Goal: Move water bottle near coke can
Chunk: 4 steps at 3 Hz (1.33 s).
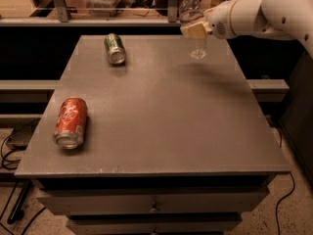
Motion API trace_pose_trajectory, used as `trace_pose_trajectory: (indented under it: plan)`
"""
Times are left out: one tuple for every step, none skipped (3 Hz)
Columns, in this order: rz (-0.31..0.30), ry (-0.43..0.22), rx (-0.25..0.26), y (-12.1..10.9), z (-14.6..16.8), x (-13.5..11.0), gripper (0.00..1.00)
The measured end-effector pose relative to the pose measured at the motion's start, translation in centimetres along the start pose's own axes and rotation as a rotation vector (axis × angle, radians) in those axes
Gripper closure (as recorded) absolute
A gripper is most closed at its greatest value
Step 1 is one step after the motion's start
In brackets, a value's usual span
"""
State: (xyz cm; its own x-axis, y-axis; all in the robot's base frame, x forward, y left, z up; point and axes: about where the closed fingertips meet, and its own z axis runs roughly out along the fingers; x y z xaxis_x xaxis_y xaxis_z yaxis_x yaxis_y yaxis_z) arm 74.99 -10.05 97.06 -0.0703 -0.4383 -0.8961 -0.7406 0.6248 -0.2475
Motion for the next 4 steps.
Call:
trace_pose_trajectory:
  plan:
    - [-0.036,0.030,-0.052,4.2,-3.9,-2.7,1.00]
    - [-0.050,0.031,-0.064,4.9,-4.3,-3.5,1.00]
    - [-0.057,0.034,-0.114,6.6,-3.8,-3.8,1.00]
    - [-0.087,-0.019,-0.272,12.8,-4.2,-5.8,1.00]
